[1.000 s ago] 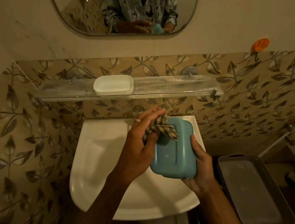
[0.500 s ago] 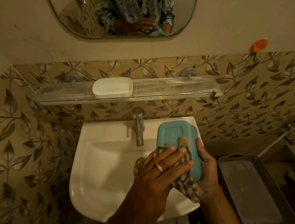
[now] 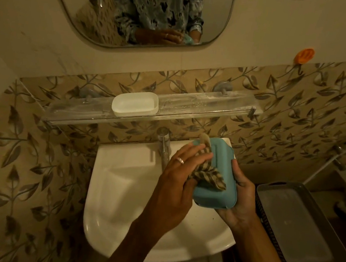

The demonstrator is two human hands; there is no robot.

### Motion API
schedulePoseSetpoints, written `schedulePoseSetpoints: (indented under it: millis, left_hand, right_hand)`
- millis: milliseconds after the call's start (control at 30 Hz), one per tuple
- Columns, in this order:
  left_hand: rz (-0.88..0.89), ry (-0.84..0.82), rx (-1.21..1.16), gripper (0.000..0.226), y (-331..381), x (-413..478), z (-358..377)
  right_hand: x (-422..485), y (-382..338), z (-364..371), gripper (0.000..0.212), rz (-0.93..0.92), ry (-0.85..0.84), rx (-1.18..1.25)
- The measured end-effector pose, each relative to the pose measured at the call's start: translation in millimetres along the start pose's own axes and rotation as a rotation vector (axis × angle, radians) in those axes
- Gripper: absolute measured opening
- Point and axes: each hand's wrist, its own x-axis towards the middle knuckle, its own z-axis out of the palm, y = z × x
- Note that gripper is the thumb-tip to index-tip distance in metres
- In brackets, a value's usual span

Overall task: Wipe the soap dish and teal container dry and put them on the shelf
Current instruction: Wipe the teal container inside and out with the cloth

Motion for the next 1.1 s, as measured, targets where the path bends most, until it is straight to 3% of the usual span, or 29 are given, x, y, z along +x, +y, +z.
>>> schedulePoseSetpoints:
  millis: [200,333,433,500,633,800,900,1000,1100]
  left_hand:
    - [0.066,0.014,0.078,0.044,18.2,-43.8,15.5]
    - [0.165,-0.073,0.199,0.049,21.1,-32.2,9.7]
    - [0.143,-0.143,0.206,0.05,15.3,-8.9,0.2]
    - [0.084,-0.097,0.145,0.048,6.7,7.5,-6.2]
    - [-0.076,0.021,-0.044,0.045,-9.6,24.4,-8.8]
    - [-0.258,0.097,-0.436,0.042,-16.3,-10.3,3.5]
    - [-0.253,0.169,-0.535,0.045,-9.2,-40.3,22.4]
    - [-0.193,0.237,-0.428,0.048,1.4,-54.4,31.6]
    - [0.046,0.212,-0.126,0.048,13.9,-50.6,28.4]
  right_hand:
    - [-2.9,1.2,-2.0,0.07,0.094,0.025,-0.017]
    - [-7.4,12.8,-9.0,0.057,0.091,0.017,0.033]
    - [-9.6,19.2,-6.4,0.047,0.05,0.002,0.004]
    - [-11.4,22.2,-2.4,0.038,0.032,-0.016,-0.056]
    - [-11.7,22.3,-2.6,0.045,0.03,0.02,-0.094]
    - [-12.4,7.3,-2.3,0.048,-0.027,0.036,-0.074]
    - [-11.7,-4.9,2.1,0.05,-0.059,0.022,-0.079]
    - [-9.9,-11.7,7.7,0.057,-0.048,-0.003,-0.087]
    - [-7.7,-9.1,10.9,0.068,-0.03,0.005,-0.128]
